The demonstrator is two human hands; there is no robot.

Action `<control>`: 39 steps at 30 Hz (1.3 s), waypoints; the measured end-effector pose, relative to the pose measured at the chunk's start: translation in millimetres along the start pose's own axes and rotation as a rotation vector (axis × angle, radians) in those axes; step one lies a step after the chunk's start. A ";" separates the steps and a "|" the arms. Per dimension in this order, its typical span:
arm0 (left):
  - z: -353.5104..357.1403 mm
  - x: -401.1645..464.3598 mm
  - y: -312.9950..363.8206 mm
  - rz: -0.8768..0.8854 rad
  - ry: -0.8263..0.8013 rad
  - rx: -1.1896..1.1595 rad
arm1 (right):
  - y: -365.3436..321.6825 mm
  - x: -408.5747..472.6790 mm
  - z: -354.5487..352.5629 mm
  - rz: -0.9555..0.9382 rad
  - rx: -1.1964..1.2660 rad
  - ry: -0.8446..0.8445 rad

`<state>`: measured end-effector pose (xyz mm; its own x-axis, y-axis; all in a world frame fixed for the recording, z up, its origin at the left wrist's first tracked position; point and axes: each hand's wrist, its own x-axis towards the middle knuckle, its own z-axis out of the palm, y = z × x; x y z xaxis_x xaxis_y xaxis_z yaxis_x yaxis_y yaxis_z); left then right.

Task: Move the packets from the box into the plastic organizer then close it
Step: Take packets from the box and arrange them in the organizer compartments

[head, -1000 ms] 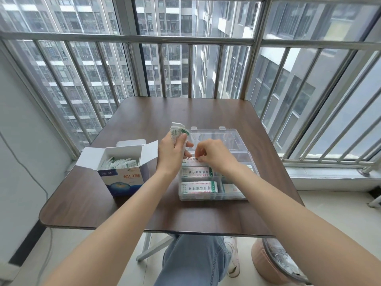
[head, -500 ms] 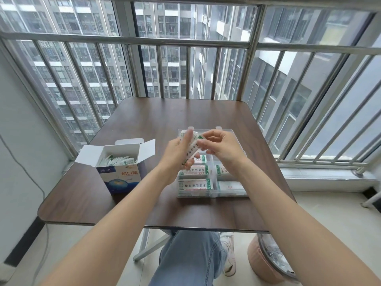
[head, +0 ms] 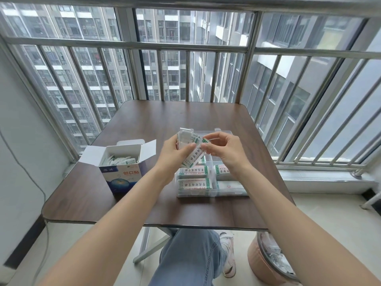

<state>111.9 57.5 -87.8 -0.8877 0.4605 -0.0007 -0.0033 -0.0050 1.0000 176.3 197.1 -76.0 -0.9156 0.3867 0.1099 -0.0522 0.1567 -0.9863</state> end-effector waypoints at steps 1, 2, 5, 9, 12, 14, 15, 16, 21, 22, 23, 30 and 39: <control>0.8 -0.5 1.7 0.004 -0.017 -0.014 | -0.2 -0.6 1.6 -0.002 0.004 0.000; 1.3 -1.3 2.7 0.001 -0.025 -0.036 | 0.4 -1.1 2.9 0.002 0.011 -0.001; 1.3 -0.2 3.1 -0.018 0.012 -0.077 | 0.6 -0.8 4.2 0.040 0.011 -0.014; 4.0 -2.8 4.0 -0.052 0.034 -0.118 | 4.2 -0.1 3.2 0.124 0.059 -0.024; 7.1 -5.7 5.5 -0.055 0.025 -0.151 | 4.4 0.1 2.7 0.148 0.032 -0.015; 6.2 -5.3 2.6 -0.060 0.013 -0.149 | 3.6 0.2 1.2 0.145 -0.003 0.002; 5.1 -4.9 1.2 -0.055 0.004 -0.133 | 3.3 0.3 0.2 0.138 -0.010 0.007; 3.8 -4.5 0.0 -0.044 -0.005 -0.110 | 3.2 0.3 -0.5 0.129 -0.015 0.011; 2.4 -1.9 3.6 -0.032 -0.092 -0.024 | 1.1 -0.3 -1.5 0.089 -0.047 -0.011; 3.3 -1.1 4.4 -0.035 -0.097 -0.003 | 1.0 0.2 -1.3 0.086 -0.046 -0.009; 4.2 -0.2 4.2 -0.035 -0.095 0.019 | 1.0 0.5 -1.2 0.086 -0.041 -0.005; 6.0 -0.3 2.9 -0.024 -0.019 0.059 | 3.5 2.1 -4.6 0.122 -0.004 0.037; 0.7 10.7 -9.3 0.249 0.289 0.884 | 9.2 18.6 -4.6 0.150 -0.007 0.092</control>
<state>102.8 63.2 -97.1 -0.8955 0.2993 0.3294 0.4440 0.6520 0.6147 160.6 209.9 -82.4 -0.8727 0.4875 -0.0269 0.0852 0.0977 -0.9916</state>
